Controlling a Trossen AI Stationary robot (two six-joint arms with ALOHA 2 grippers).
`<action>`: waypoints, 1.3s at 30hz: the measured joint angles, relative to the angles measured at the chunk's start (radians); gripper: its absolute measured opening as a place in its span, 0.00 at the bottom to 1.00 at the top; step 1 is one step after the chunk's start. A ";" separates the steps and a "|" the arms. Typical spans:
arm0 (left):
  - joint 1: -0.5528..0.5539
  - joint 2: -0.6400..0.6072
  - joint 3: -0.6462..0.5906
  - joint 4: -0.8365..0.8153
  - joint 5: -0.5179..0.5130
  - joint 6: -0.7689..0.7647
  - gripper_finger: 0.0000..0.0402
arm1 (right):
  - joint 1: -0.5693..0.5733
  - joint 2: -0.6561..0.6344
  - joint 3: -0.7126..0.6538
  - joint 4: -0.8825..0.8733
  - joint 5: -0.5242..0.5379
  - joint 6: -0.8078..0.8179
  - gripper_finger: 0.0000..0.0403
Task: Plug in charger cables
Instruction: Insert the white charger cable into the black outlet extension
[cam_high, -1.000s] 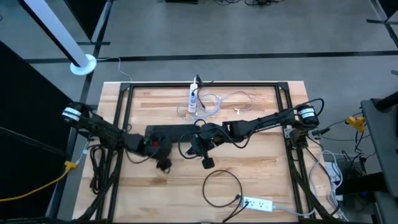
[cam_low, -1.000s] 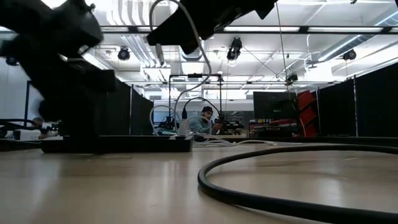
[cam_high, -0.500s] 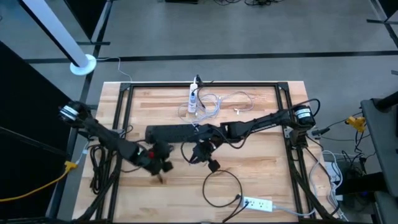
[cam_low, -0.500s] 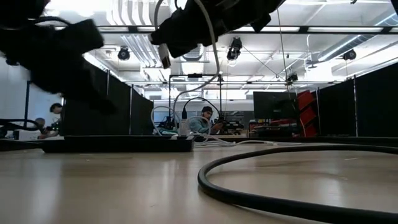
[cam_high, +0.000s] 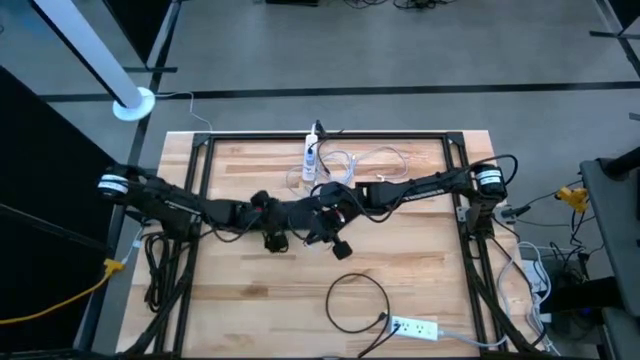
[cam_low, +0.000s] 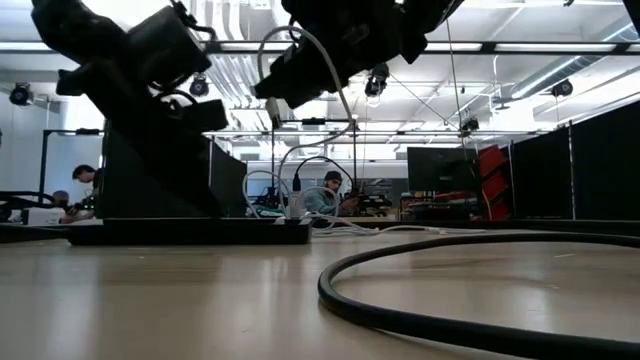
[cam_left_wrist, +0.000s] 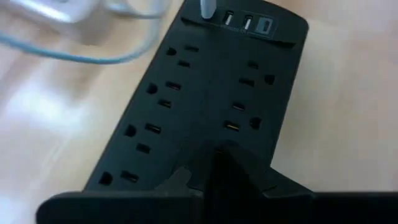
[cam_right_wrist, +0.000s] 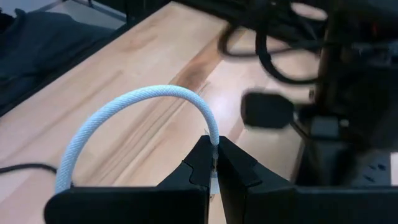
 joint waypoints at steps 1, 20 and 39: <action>-0.019 -0.001 -0.004 0.009 0.036 -0.001 0.07 | 0.001 0.000 0.000 -0.008 0.000 0.000 0.00; -0.318 -0.069 -0.054 -0.005 -0.007 -0.190 0.07 | 0.142 0.067 -0.012 0.095 -0.082 0.004 0.00; -0.422 -0.067 -0.075 0.004 -0.044 -0.386 0.07 | 0.123 0.173 -0.115 0.396 0.016 0.029 0.00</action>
